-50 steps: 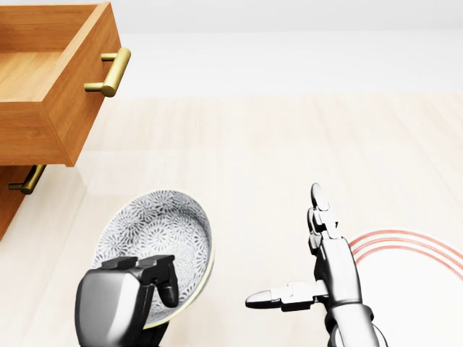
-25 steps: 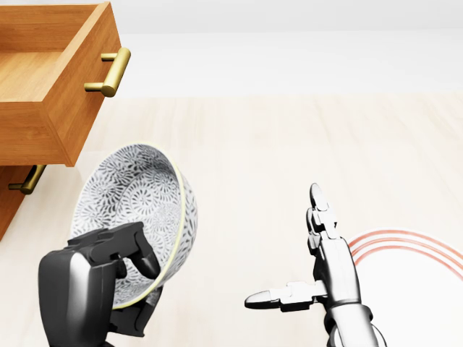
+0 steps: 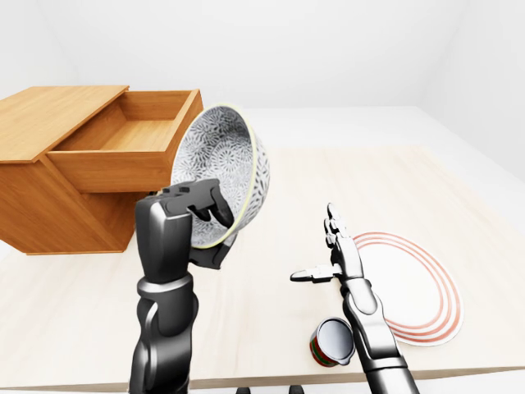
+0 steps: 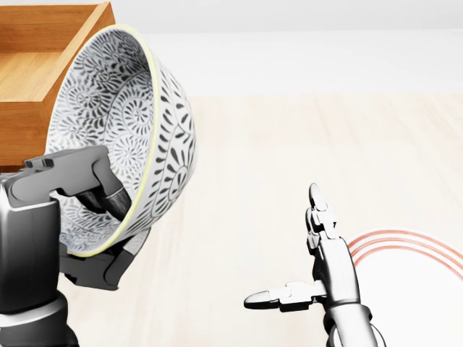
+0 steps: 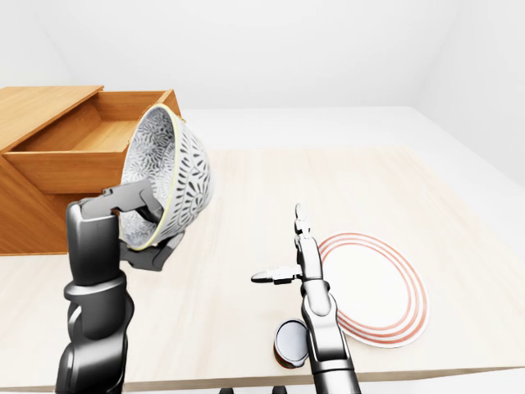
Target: Put the bowl on top of the cabinet.
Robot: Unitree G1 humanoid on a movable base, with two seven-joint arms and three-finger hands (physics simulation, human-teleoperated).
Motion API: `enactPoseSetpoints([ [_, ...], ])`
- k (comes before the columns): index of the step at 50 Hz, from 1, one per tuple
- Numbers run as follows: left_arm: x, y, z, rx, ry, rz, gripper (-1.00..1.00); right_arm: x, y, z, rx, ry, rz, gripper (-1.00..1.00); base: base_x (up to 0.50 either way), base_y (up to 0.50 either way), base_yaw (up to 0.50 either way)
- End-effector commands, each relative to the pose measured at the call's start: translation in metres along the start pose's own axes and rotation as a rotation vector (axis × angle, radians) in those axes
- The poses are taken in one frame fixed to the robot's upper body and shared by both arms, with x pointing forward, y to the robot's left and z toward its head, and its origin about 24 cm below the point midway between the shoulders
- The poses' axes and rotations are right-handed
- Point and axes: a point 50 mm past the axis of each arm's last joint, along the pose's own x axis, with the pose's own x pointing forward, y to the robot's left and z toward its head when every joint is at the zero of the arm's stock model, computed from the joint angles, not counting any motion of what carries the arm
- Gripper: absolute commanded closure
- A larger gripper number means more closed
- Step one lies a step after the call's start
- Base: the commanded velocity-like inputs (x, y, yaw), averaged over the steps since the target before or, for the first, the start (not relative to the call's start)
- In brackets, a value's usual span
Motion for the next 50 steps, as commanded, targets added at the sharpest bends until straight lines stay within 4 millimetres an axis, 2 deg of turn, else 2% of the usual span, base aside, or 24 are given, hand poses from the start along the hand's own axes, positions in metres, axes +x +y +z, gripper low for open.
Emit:
enactPoseSetpoints([
  [1, 0.034, 0.032, 0.021, -0.02, -0.176, 0.094, 0.87, 0.0, 0.0, 0.001, -0.001, -0.001, -0.002, -1.0, 0.0, 0.0, 0.0],
  [13, 0.063, 0.069, 0.036, 0.024, -0.357, 0.189, 0.87, 0.001, 0.001, -0.002, -0.002, 0.004, 0.003, -1.0, 0.0, 0.0, 0.0],
  [23, 0.103, 0.103, 0.027, 0.094, -0.35, 0.292, 0.87, 0.001, 0.0, -0.003, 0.001, 0.006, 0.001, -1.0, 0.0, 0.0, 0.0],
  [31, 0.123, 0.117, -0.004, 0.199, -0.282, 0.314, 0.86, 0.002, -0.002, -0.002, 0.001, 0.006, -0.006, -1.0, 0.0, 0.0, 0.0],
  [36, 0.123, 0.117, -0.021, 0.237, -0.235, 0.318, 0.83, 0.002, -0.001, -0.003, -0.001, 0.006, -0.005, -1.0, 0.0, 0.0, 0.0],
  [44, 0.133, 0.138, -0.038, 0.309, -0.175, 0.358, 0.85, 0.003, -0.002, -0.005, -0.007, 0.007, -0.013, -1.0, 0.0, 0.0, 0.0],
  [50, 0.133, 0.151, -0.069, 0.417, -0.061, 0.4, 0.87, 0.001, -0.005, -0.003, 0.001, 0.005, -0.017, -1.0, 0.0, 0.0, 0.0],
])
